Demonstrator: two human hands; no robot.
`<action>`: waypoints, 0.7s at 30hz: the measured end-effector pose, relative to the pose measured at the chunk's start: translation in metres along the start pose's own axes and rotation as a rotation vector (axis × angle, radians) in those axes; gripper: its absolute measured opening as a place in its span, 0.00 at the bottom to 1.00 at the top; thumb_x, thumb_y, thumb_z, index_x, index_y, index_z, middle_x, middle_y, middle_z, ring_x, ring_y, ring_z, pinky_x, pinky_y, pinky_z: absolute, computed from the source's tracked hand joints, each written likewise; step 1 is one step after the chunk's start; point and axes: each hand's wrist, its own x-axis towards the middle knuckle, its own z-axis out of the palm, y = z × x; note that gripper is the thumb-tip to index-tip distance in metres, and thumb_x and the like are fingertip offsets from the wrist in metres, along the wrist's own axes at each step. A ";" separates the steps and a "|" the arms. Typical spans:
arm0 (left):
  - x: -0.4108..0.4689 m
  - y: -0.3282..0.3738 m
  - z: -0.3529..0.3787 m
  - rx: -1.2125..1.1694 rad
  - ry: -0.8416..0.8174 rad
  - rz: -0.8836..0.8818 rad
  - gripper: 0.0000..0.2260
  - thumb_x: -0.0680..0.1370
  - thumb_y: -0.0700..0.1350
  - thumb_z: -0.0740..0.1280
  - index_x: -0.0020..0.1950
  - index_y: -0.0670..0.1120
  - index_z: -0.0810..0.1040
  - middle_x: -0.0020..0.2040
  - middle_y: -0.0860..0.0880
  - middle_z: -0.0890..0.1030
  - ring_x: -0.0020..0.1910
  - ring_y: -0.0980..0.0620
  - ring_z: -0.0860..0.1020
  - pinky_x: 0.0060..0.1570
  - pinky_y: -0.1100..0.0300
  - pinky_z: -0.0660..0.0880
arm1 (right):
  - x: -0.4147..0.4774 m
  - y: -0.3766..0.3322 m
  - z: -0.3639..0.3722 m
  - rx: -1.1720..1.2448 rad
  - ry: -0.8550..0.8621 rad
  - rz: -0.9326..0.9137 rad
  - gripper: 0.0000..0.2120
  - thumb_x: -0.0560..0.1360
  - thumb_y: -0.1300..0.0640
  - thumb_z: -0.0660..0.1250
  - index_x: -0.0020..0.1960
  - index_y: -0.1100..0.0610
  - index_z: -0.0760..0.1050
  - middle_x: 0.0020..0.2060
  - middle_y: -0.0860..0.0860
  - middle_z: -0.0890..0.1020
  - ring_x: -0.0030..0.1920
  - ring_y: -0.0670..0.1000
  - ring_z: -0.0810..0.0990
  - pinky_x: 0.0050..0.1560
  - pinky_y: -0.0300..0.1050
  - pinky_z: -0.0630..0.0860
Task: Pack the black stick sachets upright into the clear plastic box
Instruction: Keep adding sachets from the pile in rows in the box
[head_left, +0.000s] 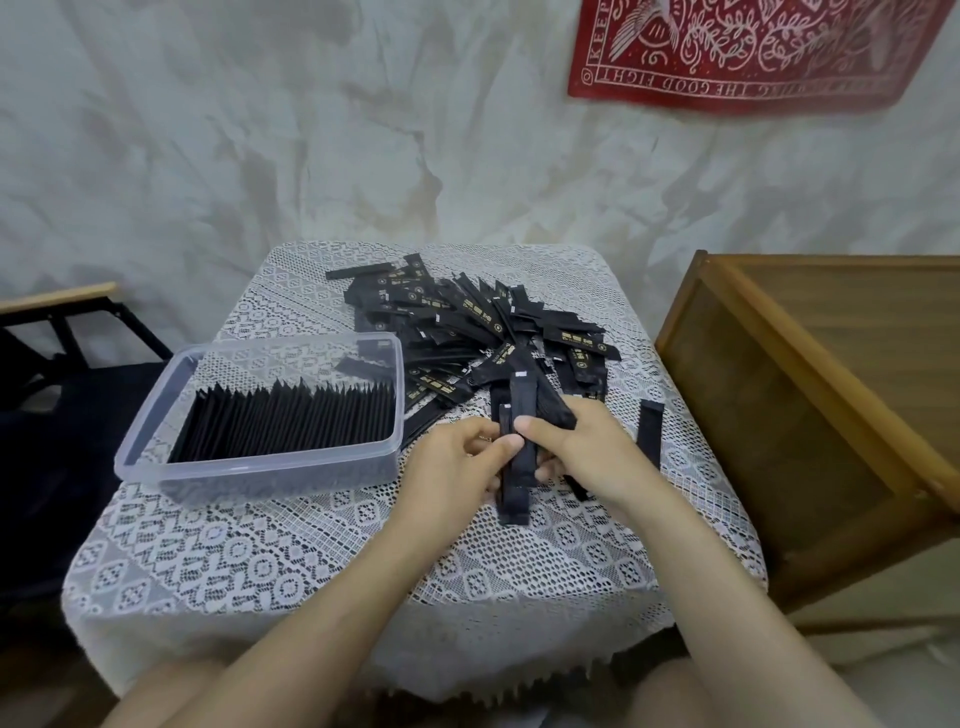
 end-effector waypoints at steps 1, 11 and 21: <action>-0.001 0.001 0.000 -0.054 -0.023 -0.012 0.07 0.79 0.49 0.71 0.49 0.47 0.83 0.34 0.53 0.82 0.32 0.56 0.79 0.38 0.57 0.80 | 0.000 -0.001 0.002 0.019 0.009 -0.004 0.05 0.81 0.57 0.68 0.52 0.59 0.81 0.35 0.51 0.81 0.35 0.48 0.79 0.36 0.43 0.79; 0.002 -0.002 -0.003 -0.419 -0.034 -0.223 0.10 0.82 0.43 0.65 0.57 0.36 0.74 0.51 0.37 0.84 0.53 0.38 0.83 0.58 0.35 0.77 | -0.015 -0.001 0.004 0.077 0.163 0.028 0.17 0.86 0.52 0.55 0.52 0.56 0.82 0.33 0.50 0.76 0.32 0.49 0.73 0.33 0.46 0.72; -0.009 0.001 -0.006 -0.740 -0.142 -0.221 0.10 0.85 0.41 0.58 0.64 0.42 0.75 0.58 0.43 0.85 0.57 0.43 0.83 0.60 0.44 0.78 | -0.034 -0.006 0.022 -0.161 0.037 0.073 0.10 0.81 0.52 0.68 0.43 0.56 0.74 0.32 0.53 0.85 0.30 0.50 0.82 0.35 0.48 0.81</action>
